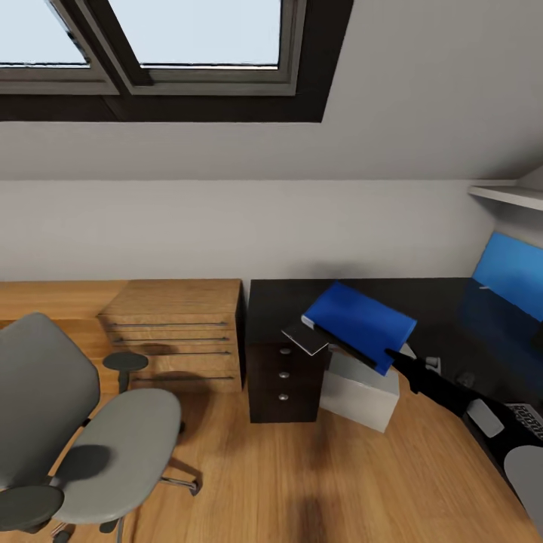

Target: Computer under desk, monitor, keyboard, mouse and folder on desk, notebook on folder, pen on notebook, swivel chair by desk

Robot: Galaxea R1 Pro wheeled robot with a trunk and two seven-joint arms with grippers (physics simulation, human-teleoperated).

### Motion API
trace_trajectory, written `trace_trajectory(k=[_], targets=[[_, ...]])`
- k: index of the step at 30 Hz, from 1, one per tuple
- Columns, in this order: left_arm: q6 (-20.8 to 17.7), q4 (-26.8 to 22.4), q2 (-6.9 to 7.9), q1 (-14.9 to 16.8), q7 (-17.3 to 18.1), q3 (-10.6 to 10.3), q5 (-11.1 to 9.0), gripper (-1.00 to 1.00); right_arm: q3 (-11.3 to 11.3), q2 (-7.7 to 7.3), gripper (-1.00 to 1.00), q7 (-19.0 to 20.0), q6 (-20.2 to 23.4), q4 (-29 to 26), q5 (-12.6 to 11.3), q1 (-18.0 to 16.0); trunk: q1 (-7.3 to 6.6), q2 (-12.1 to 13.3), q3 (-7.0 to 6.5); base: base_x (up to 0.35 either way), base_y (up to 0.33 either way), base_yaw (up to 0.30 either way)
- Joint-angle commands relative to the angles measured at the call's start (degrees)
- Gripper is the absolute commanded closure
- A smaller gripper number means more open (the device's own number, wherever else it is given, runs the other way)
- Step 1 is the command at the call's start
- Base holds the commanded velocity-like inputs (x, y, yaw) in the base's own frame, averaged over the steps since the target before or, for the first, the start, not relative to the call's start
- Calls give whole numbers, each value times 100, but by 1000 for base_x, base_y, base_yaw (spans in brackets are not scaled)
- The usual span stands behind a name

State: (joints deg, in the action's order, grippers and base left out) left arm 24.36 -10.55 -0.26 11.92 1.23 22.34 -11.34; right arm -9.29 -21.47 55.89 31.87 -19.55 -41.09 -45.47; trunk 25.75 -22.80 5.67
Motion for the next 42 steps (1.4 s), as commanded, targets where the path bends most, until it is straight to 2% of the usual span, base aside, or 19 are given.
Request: trace_trajectory(k=[1,8,10,11,13,14,17,20,30,42], targets=[[16,1,0,4,12,-19,-59,-100,-14,4,100,-56,32,10,-23,-6,3,-12,12,0,0,3],[16,0,0,4,14,-19,-57,-100,-104,16,100,-791,-54,12,-30,-6,3,-12,12,0,0,1],[16,0,0,4,13,-19,-55,-100,-289,18,100,-1089,-100,12,-30,-6,3,-12,12,0,0,0],[16,0,0,4,15,-19,-54,-100,-460,20,100,-1292,-121,12,-30,-6,3,-12,12,0,0,0],[16,0,0,4,13,-19,-53,-100,-643,27,100,-1494,-137,12,-31,-6,3,-12,12,0,0,0],[16,0,0,4,13,-19,-53,-100,-815,34,100,-1685,-145,12,-31,-6,3,-12,12,0,0,0],[16,0,0,4,14,-19,-53,-100,-1057,41,100,-1959,-156,12,-31,-6,3,-12,12,0,0,0],[16,0,0,4,14,-19,-53,-100,-1165,44,100,-2087,-161,11,-31,-6,3,-12,12,0,0,0],[16,0,0,4,12,-19,-53,-100,-1243,43,100,-2106,-132,12,-45,-6,3,-12,12,0,0,0],[16,0,0,4,10,-19,-53,-100,-1250,38,100,-1687,-109,25,-48,-6,3,-12,12,0,0,0]])
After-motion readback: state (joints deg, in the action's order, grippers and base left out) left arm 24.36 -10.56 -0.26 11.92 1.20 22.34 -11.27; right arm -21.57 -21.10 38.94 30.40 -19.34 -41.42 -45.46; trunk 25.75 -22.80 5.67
